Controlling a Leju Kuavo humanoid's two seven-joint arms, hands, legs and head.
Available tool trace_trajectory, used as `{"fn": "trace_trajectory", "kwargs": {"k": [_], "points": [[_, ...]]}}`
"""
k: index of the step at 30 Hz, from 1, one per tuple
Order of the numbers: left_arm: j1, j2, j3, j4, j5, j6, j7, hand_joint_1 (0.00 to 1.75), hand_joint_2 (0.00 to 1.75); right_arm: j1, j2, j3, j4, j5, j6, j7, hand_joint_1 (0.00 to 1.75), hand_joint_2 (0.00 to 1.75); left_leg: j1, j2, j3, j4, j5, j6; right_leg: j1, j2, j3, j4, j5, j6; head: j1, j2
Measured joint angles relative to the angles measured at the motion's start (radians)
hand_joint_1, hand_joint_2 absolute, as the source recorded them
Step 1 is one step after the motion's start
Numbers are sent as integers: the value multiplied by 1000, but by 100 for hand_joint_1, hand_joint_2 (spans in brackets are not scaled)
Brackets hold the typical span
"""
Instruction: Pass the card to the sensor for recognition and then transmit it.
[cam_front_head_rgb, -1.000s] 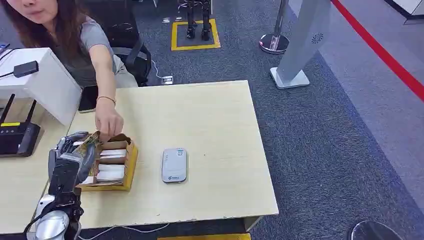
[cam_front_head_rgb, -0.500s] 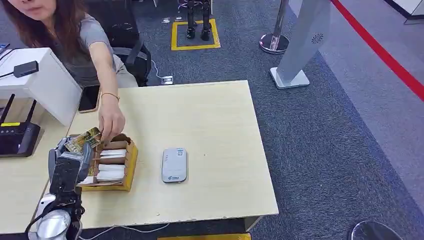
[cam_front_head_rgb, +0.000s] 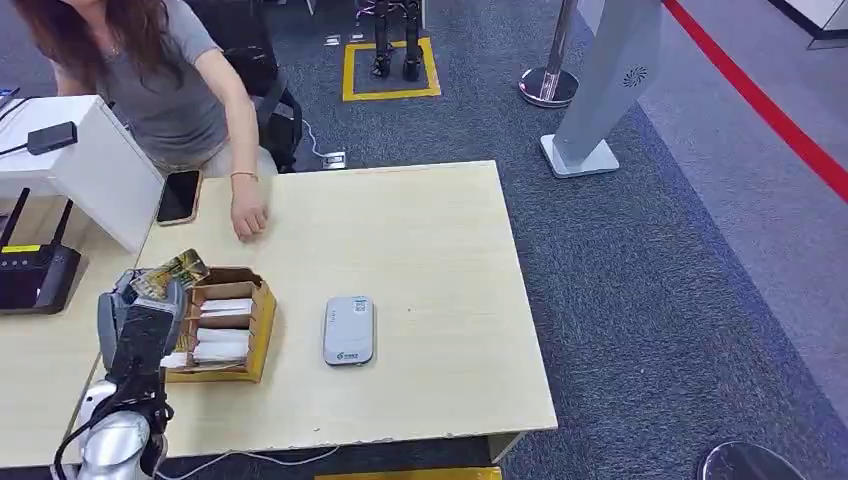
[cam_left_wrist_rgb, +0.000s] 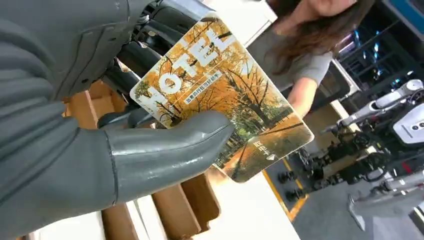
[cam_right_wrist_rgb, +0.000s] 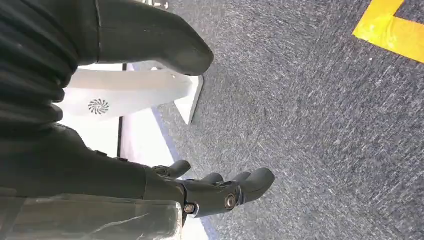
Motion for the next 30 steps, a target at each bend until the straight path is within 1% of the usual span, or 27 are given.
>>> {"fn": "trace_trajectory", "kwargs": {"k": [6, 8, 9, 10, 11, 12, 13, 14, 16, 17, 18, 21, 24, 26, 28, 29, 30], "points": [[-7, -5, -21, 0, -28, 18, 0, 175, 175, 0, 0, 0, 0, 0, 0, 0, 0, 175, 0, 0, 0, 0, 0, 0, 0, 0, 0, 0, 0, 0, 0, 0], [-9, -7, -25, 0, -70, 45, 0, 175, 175, 0, 0, 0, 0, 0, 0, 0, 0, 175, 0, 0, 0, 0, 0, 0, 0, 0, 0, 0, 0, 0, 0, 0], [-11, -8, -34, 1, -112, 73, 0, 175, 175, 0, 0, 0, 0, 0, 0, 0, 0, 175, 0, 0, 0, 0, 0, 0, 0, 0, 0, 0, 0, 0, 0, 0], [-15, -8, -43, 3, -189, 123, 0, 175, 175, -1, 0, 0, 0, 0, 2, 0, 0, 175, 0, 0, 0, 0, 0, 0, 0, 0, 0, 0, 0, 0, 0, 0], [-20, -8, -52, 4, -284, 181, 3, 175, 175, -1, 0, 0, 0, 0, 5, 0, 0, 175, 0, 0, 0, 0, 0, 0, 0, 0, 0, 0, 0, 0, 0, 0], [-27, -8, -58, 5, -356, 223, 9, 175, 175, -1, 0, 0, 0, 0, 6, 0, 0, 175, 0, 0, 0, 0, 0, 0, 0, 0, 0, 0, 0, 0, 0, 0], [-35, -8, -78, 7, -487, 292, 26, 175, 175, -2, 0, 1, 0, 0, 9, 0, 0, 175, 0, 0, 0, 0, 0, 0, 0, 0, 0, 0, 0, 0, 0, 0], [-44, -8, -91, 10, -556, 324, 37, 175, 175, -3, 0, 3, 0, 0, 11, 0, 0, 175, 0, 0, 0, 0, 0, 0, 0, 0, 0, 0, 0, 0, 0, 0], [-57, -8, -119, 19, -734, 387, 86, 175, 175, -7, 2, 12, 0, 0, 17, 3, 0, 175, 0, 0, 0, 0, 0, 0, 0, 0, 0, 0, 0, 0, 0, 0], [-61, -8, -139, 24, -858, 424, 113, 175, 175, -10, 2, 20, 0, 0, 19, 5, 0, 175, 0, 0, 0, 0, 0, 0, 0, 0, 0, 0, 0, 0, 0, 0], [-64, -8, -157, 28, -936, 444, 131, 175, 175, -13, 3, 25, 0, 0, 19, 7, 0, 175, 0, 0, 0, 0, 0, 0, 0, 0, 0, 0, 0, 0, 0, 0], [-72, -7, -199, 45, -1070, 469, 179, 175, 175, -22, 5, 35, 0, 0, 24, 15, 0, 175, 0, 0, 0, 0, 0, 0, 0, 0, 0, 0, 0, 0, 0, 0], [-94, -1, -264, 94, -1250, 473, 250, 175, 175, -26, 5, 51, 0, 0, 32, 21, 0, 175, 0, 0, 0, 0, 0, 0, 0, 0, 0, 0, 0, 0, 0, 0], [-110, 3, -307, 130, -1331, 472, 294, 175, 175, -29, 5, 58, 0, 0, 36, 24, 0, 175, 0, 0, 0, 0, 0, 0, 0, 0, 0, 0, 0, 0, 0, 0], [-132, 9, -360, 171, -1348, 473, 357, 175, 175, -31, 5, 67, 0, 0, 37, 26, 0, 175, 0, 0, 0, 0, 0, 0, 0, 0, 0, 0, 0, 0, 0, 0], [-150, 14, -398, 195, -1349, 471, 397, 175, 175, -33, 5, 71, 0, 0, 37, 27, 0, 175, 0, 0, 0, 0, 0, 0, 0, 0, 0, 0, 0, 0, 0, 0], [-165, 22, -435, 215, -1349, 471, 424, 175, 175, -35, 5, 73, 0, 0, 37, 27, 0, 175, 0, 0, 0, 0, 0, 0, 0, 0, 0, 0, 0, 0, 0, 0]]}}
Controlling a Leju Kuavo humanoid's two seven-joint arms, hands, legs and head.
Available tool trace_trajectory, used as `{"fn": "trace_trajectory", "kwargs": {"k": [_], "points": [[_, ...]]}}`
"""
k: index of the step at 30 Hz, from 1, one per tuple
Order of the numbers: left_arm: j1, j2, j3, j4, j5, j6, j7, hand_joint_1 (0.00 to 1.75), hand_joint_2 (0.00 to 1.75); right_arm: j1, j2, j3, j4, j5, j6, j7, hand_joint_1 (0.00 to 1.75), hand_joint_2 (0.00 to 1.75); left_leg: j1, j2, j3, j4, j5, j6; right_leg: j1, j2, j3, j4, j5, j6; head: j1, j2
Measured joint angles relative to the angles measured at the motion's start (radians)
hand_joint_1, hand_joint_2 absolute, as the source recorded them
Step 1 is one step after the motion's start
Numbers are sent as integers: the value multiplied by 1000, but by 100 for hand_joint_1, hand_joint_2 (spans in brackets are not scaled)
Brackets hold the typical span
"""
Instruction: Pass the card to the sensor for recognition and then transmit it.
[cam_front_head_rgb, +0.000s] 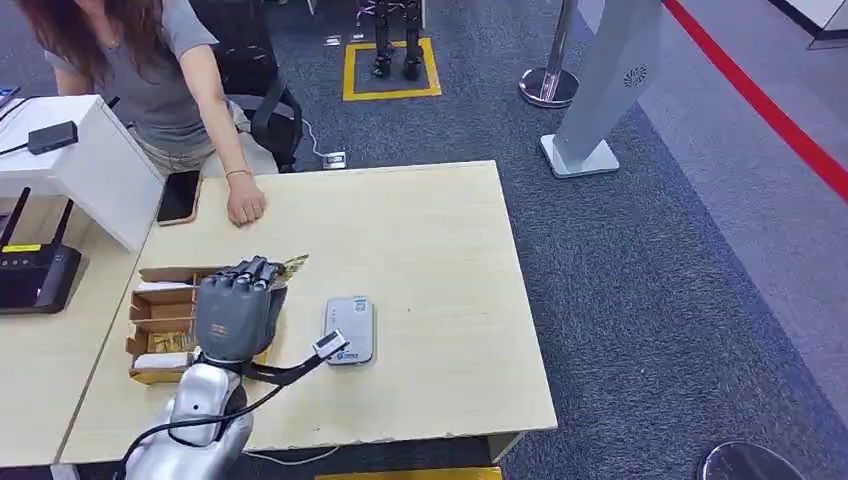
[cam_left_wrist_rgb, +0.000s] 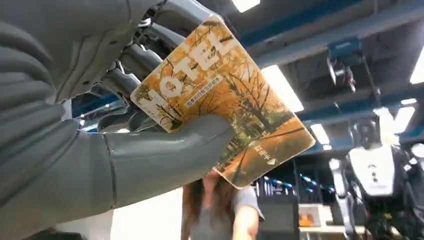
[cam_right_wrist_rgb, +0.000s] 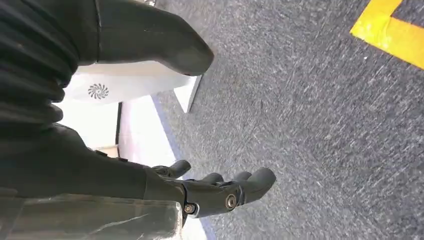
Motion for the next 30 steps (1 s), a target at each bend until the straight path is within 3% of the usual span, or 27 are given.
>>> {"fn": "trace_trajectory", "kwargs": {"k": [4, 8, 13, 20, 30], "points": [[-34, 22, -84, 52, 0, -10, 36, 175, 175, -1, 0, 6, 0, 0, 0, 3, 0, 175, 0, 0, 0, 0, 0, 0, 0, 0, 0, 0, 0, 0, 0, 0], [-97, 40, -198, 115, 0, -103, 132, 175, 175, -8, 0, 15, 0, 0, 10, 6, 0, 175, 0, -1, 0, 0, 0, 0, 0, -1, 0, 0, 0, 0, 0, 0], [-143, 41, -309, 208, 0, -164, 183, 175, 175, -11, 0, 20, 0, 0, 11, 7, 0, 175, 0, 0, 0, 0, 0, 0, 0, 0, 0, 0, 0, 0, 0, 0], [-167, 29, -378, 283, 0, -203, 185, 175, 175, -11, 0, 20, 0, 0, 11, 8, 0, 175, 0, 0, 0, 0, 0, 0, 0, 0, 0, 0, 0, 0, 0, 0], [-176, 3, -393, 348, 0, -244, 161, 175, 175, -12, 0, 20, 0, -1, 11, 8, 0, 175, 0, 0, 0, 0, 0, 0, 0, 0, 0, 0, 0, 0, 0, 0]]}}
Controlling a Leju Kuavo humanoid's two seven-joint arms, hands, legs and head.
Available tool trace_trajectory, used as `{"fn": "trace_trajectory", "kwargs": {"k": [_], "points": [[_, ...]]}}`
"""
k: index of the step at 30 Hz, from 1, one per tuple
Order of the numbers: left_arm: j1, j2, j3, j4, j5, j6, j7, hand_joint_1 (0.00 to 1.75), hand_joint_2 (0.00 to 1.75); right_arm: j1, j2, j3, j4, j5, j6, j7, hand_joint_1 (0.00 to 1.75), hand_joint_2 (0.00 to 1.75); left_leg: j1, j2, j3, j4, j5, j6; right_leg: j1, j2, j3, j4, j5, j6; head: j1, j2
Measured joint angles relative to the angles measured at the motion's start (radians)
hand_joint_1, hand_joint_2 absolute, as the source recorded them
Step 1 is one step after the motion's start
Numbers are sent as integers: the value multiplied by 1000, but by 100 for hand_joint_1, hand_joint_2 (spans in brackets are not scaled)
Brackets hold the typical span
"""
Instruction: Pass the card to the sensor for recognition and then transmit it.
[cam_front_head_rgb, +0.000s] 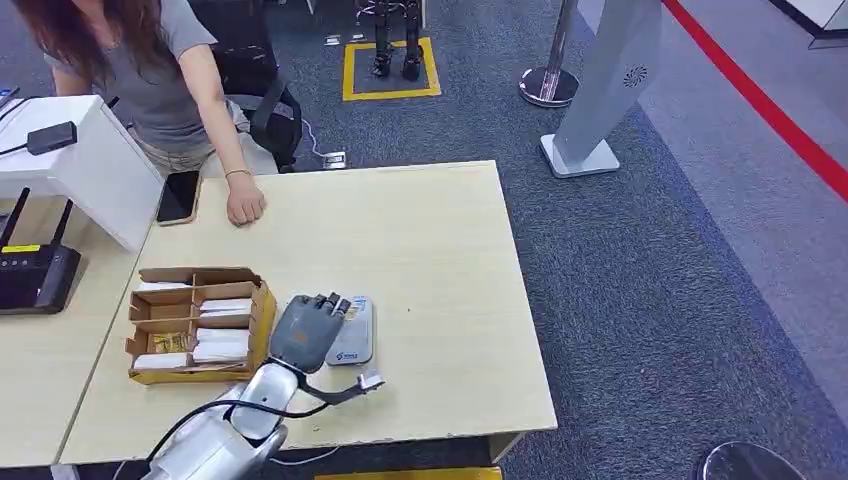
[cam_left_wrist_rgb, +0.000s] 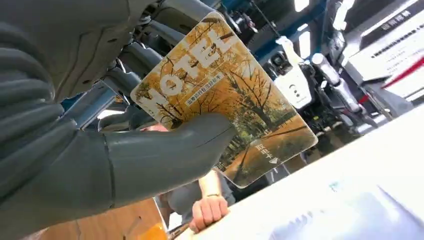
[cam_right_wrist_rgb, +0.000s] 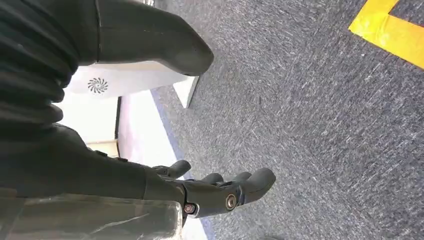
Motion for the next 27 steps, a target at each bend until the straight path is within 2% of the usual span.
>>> {"fn": "trace_trajectory", "kwargs": {"k": [7, 12, 16, 23, 25, 27], "points": [[0, -34, -8, 48, 0, -54, -41, 175, 175, -1, 0, 0, 0, -1, -2, 0, 0, 175, 0, 0, 0, 0, 0, 0, 0, 0, 0, 0, 0, 0, 0, 0], [0, -58, -8, 73, 0, -55, -99, 175, 175, -3, 0, 0, 0, -2, -2, -1, 0, 175, 0, -1, 0, 0, 0, 0, 0, -1, 1, 0, 0, 0, 0, 0], [0, -68, -8, 80, 0, -53, -116, 175, 175, -4, 0, 0, 0, -2, -2, -2, 0, 175, 0, -1, 1, 0, 0, 0, 0, -1, 1, 0, 0, 0, 0, 0], [0, -70, -8, 80, 0, -22, -98, 175, 175, -4, 0, 0, 0, -2, -3, -2, 0, 175, 0, -1, 1, 0, 0, 0, 0, -1, 1, 0, 0, 0, 0, 0], [-1, -66, -8, 79, 0, 14, -60, 175, 175, -4, 0, 0, 0, -3, -3, -2, 0, 175, 0, -1, 1, 0, 0, 0, 0, -1, 1, 0, 0, 0, 0, 0], [-4, -49, -8, 63, 0, 62, 5, 175, 175, -3, 0, 0, 0, -3, -7, -3, 0, 175, 0, 0, 1, 0, 1, 0, 0, 0, 1, 0, 0, 0, 0, 0]]}}
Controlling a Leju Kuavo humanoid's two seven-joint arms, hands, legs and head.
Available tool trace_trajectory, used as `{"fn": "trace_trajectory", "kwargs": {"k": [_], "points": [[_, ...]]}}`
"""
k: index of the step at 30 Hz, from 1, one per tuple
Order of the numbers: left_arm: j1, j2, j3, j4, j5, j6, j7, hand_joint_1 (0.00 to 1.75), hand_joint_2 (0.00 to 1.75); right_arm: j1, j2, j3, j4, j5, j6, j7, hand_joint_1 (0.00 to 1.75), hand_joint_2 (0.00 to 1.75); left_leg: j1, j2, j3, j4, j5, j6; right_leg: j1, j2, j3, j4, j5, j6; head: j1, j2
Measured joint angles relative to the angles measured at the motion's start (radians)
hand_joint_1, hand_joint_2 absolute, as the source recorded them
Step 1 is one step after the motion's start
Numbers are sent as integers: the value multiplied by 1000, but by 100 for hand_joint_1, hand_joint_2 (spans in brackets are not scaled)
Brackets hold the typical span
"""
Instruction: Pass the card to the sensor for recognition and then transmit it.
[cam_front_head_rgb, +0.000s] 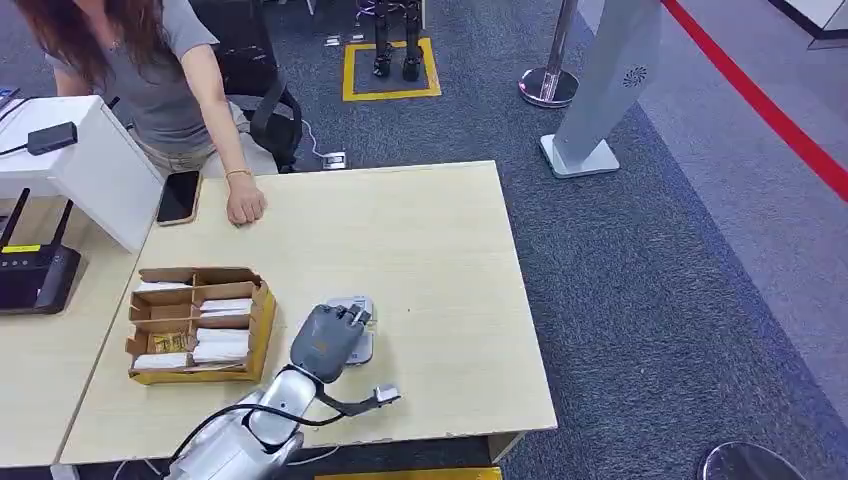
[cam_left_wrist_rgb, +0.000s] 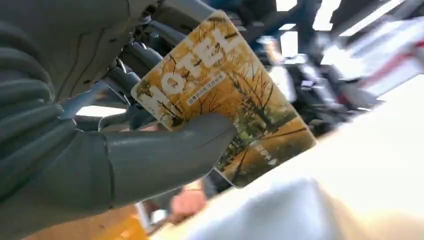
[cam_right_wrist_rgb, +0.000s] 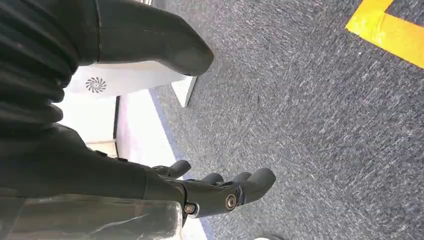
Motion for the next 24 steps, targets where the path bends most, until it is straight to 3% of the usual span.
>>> {"fn": "trace_trajectory", "kwargs": {"k": [2, 6, 7, 9, 11, 13, 16, 18, 21, 24], "points": [[-14, 35, 0, -48, 0, 61, 57, 175, 175, 1, 0, 0, 0, 0, -5, 0, 0, 175, 0, 0, 0, 0, 0, 0, 0, 0, 0, 0, 0, 0, 0, 0], [-27, 94, 4, -133, 0, 111, 51, 175, 175, 3, 0, 0, 0, 0, -10, -2, 0, 175, 0, -1, 0, 0, 1, -1, 0, -1, 0, 1, 0, 0, 0, 0], [-21, 101, 18, -155, 6, 141, 34, 175, 175, 4, 0, 1, 0, 0, -10, -3, 0, 175, 0, -1, 0, 0, 1, -1, 0, 0, 0, 1, 0, 0, 0, 0], [2, 106, 97, -210, 70, 194, -56, 175, 175, 6, 0, 1, 0, -1, -11, -6, 0, 175, 0, -1, 0, 0, 1, -1, 0, -1, 0, 1, 0, 0, 0, 0], [28, 104, 200, -261, 262, 198, -177, 175, 175, 7, 0, 2, 0, -2, -11, -10, 0, 175, 0, 0, 0, 0, 1, -1, 0, 0, 0, 1, 0, 0, 0, 0], [48, 100, 299, -304, 524, 192, -310, 175, 175, 11, 0, 2, 0, -4, -11, -15, 0, 175, 0, 0, 0, 0, 1, -1, 0, 0, 0, 1, 0, 0, 0, 0], [69, 89, 464, -339, 879, 121, -479, 175, 175, 15, 0, 2, 0, -11, -11, -17, 0, 175, 0, 0, 0, 0, 1, -1, 0, 0, 0, 1, 0, 0, 0, 0], [78, 83, 551, -347, 997, 70, -534, 175, 175, 15, 0, 3, 0, -10, -11, -17, 0, 175, 0, 0, 0, 0, 1, -1, 0, 0, 0, 1, 0, 0, 0, 0], [82, 76, 662, -346, 1213, -62, -596, 175, 175, 13, 0, 7, 0, -5, -10, -16, 0, 175, 1, 0, 0, 0, 1, -2, 0, 0, 0, 1, 0, 0, 0, 0], [78, 75, 720, -335, 1263, -87, -619, 175, 175, 11, 0, 10, 0, -4, -5, -15, 0, 175, 0, 1, 0, 0, 1, -2, 0, 1, 0, 1, 0, -1, 0, 0]]}}
